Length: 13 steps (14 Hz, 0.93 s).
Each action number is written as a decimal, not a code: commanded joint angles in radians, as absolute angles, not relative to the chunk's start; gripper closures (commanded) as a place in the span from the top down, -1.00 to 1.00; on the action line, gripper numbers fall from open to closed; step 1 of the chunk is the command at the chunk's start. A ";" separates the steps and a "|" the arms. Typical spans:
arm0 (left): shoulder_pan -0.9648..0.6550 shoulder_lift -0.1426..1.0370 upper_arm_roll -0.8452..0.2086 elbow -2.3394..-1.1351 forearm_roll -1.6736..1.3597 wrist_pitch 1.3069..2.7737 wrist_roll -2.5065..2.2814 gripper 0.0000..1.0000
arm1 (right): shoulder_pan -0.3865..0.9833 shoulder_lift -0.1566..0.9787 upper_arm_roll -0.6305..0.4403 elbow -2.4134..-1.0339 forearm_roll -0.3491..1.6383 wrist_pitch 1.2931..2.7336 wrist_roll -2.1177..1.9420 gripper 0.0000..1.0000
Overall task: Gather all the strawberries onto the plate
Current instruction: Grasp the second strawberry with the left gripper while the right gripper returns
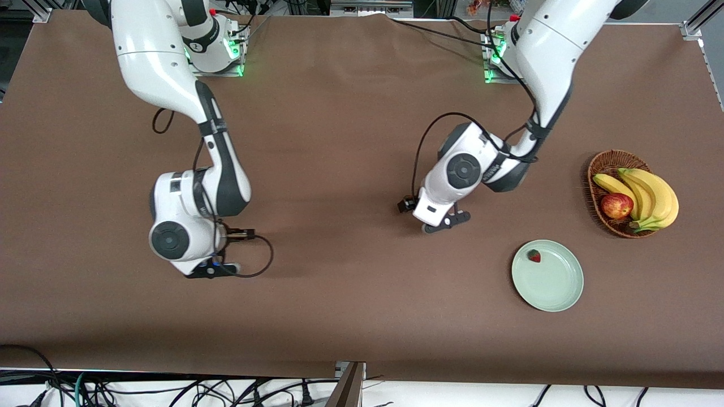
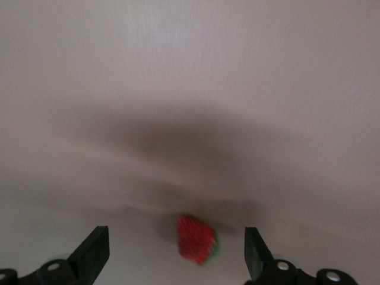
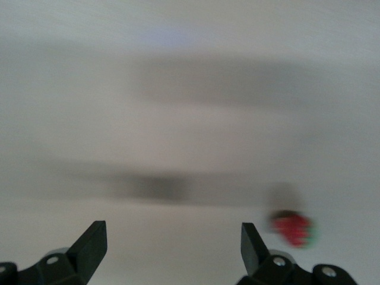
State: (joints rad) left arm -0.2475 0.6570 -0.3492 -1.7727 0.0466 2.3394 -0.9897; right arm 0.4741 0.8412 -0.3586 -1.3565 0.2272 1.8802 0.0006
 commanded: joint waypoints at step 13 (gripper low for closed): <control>-0.279 0.693 -0.337 -1.795 0.129 2.396 -1.063 -0.33 | 0.440 0.669 -0.422 -1.792 0.248 2.218 -0.285 0.57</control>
State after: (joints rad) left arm -0.2798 0.6927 -0.3366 -1.7836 0.1048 2.3784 -1.0685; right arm 0.4679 0.7104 -0.4258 -1.7427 0.2293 2.1965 -0.2241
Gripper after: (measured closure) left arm 0.423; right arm 0.062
